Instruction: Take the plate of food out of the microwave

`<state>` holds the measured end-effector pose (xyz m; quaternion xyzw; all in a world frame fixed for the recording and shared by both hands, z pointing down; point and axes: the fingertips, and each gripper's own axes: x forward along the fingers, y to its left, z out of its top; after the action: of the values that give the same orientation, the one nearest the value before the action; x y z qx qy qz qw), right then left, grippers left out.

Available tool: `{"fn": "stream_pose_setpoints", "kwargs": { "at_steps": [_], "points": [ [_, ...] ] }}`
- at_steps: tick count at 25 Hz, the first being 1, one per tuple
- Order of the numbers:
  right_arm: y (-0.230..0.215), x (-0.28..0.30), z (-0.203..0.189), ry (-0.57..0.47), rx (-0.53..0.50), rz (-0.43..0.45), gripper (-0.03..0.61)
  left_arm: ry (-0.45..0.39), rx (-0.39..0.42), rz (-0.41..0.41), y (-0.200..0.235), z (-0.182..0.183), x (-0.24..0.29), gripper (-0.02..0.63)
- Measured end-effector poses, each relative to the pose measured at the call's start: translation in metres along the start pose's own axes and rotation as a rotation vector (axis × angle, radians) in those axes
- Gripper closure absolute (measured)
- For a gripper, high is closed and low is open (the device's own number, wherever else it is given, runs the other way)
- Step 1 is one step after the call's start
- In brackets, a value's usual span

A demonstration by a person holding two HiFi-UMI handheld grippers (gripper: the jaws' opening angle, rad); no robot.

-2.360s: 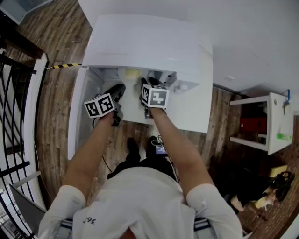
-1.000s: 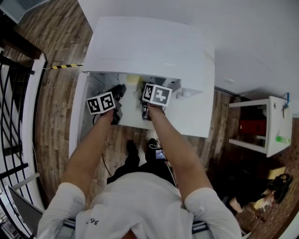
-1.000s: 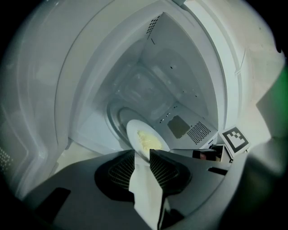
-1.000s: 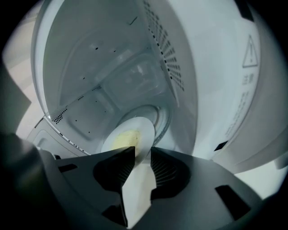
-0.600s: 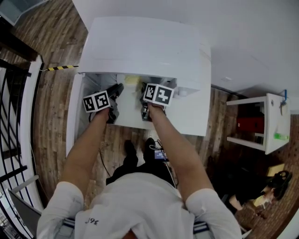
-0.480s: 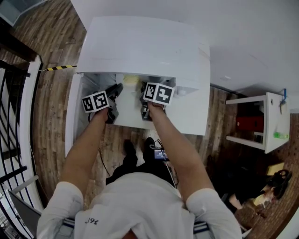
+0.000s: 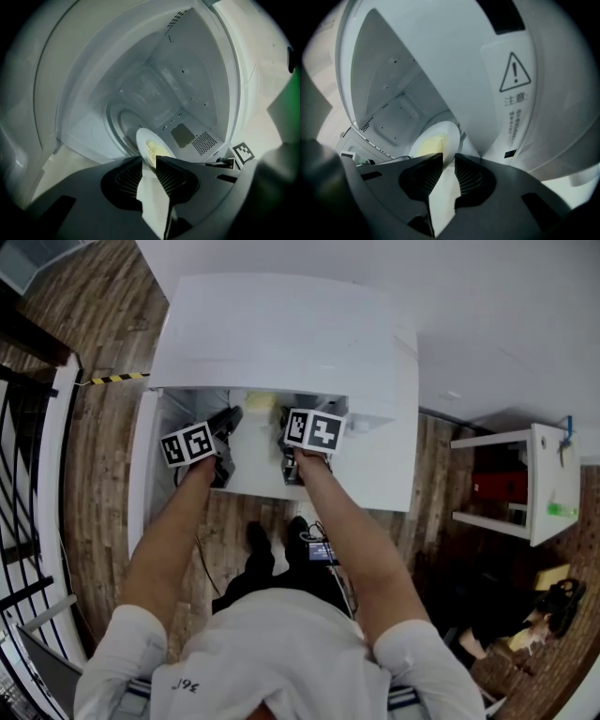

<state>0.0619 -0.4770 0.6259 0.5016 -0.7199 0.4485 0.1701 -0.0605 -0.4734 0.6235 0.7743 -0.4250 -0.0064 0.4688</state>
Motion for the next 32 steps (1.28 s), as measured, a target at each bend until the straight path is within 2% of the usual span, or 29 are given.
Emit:
{"fn": "stream_pose_setpoints", "kwargs": {
  "at_steps": [20,25,32],
  "points": [
    [-0.006,-0.013,-0.001,-0.054,0.010,-0.001,0.511,0.000,-0.032,-0.008,-0.015,-0.012,-0.011,0.529],
    [-0.011,-0.009,-0.005,-0.044,0.019,-0.011,0.511,0.026,-0.044,0.004,-0.012,-0.016,-0.008,0.535],
    [-0.017,-0.003,-0.005,-0.026,0.039,-0.030,0.511,0.025,-0.123,0.023,-0.006,-0.016,0.000,0.546]
  ]
}}
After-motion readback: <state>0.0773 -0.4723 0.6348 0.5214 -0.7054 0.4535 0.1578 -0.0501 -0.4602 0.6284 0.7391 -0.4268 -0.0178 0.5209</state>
